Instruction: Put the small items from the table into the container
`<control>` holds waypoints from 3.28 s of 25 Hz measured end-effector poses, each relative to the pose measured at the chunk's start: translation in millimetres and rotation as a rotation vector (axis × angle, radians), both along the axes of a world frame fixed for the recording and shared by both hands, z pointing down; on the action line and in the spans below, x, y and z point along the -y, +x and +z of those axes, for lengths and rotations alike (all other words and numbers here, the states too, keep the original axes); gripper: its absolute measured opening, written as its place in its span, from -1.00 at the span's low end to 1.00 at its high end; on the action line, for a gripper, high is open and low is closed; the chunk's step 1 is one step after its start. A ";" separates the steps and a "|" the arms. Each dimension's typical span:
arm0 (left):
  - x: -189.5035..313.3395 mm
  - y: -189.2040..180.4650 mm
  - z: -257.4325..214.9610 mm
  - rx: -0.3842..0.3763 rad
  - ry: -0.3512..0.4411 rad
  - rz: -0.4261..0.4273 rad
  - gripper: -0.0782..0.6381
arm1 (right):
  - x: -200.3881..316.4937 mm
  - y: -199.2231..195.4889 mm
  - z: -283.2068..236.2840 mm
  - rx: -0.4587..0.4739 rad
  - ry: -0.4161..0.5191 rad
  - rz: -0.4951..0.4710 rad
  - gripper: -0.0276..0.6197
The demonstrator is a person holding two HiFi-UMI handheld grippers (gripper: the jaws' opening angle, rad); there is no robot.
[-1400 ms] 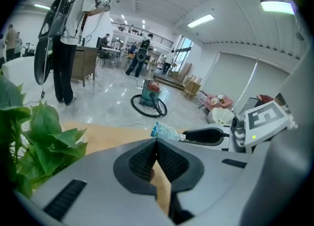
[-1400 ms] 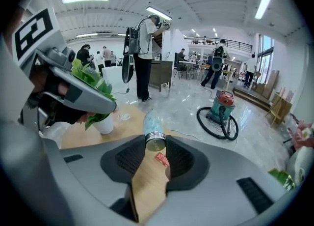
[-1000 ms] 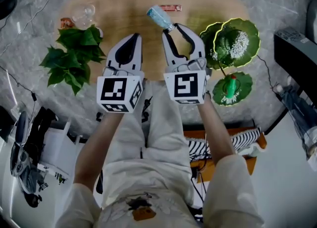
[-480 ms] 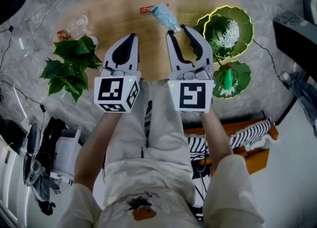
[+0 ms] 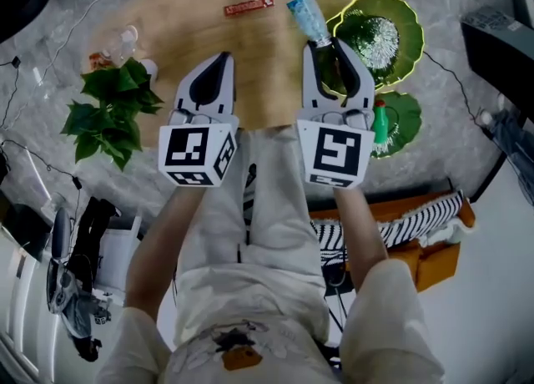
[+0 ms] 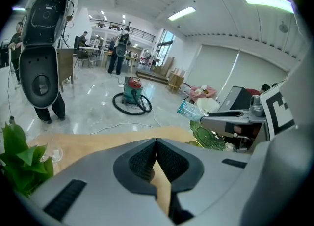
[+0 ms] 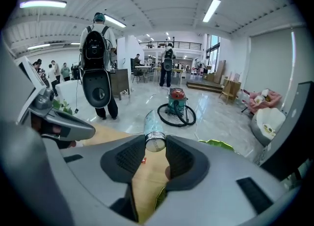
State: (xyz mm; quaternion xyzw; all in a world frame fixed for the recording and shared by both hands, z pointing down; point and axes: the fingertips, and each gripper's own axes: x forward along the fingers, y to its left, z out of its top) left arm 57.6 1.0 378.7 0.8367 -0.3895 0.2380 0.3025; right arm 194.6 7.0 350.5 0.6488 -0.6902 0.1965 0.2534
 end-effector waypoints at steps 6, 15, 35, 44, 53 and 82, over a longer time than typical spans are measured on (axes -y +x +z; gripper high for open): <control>-1.9 16.3 2.6 0.003 -0.003 0.025 -0.78 | -11.1 24.1 8.6 0.036 -0.047 0.152 -0.50; 2.0 39.8 4.1 -0.003 -0.001 0.063 -0.78 | -19.5 53.6 16.9 0.049 -0.078 0.295 -0.50; -1.6 58.7 10.4 0.004 -0.015 0.099 -0.78 | -31.8 85.0 34.0 0.220 -0.122 0.670 -0.50; -2.9 56.4 12.2 0.008 -0.021 0.094 -0.78 | -32.7 92.0 45.0 0.251 -0.146 0.758 -0.50; 0.1 47.9 13.5 0.007 -0.020 0.077 -0.78 | -38.9 91.8 54.2 0.244 -0.161 0.819 -0.50; -2.3 26.2 -1.8 -0.067 -0.004 0.035 -0.78 | -4.2 34.2 29.4 0.204 -0.057 0.532 -0.45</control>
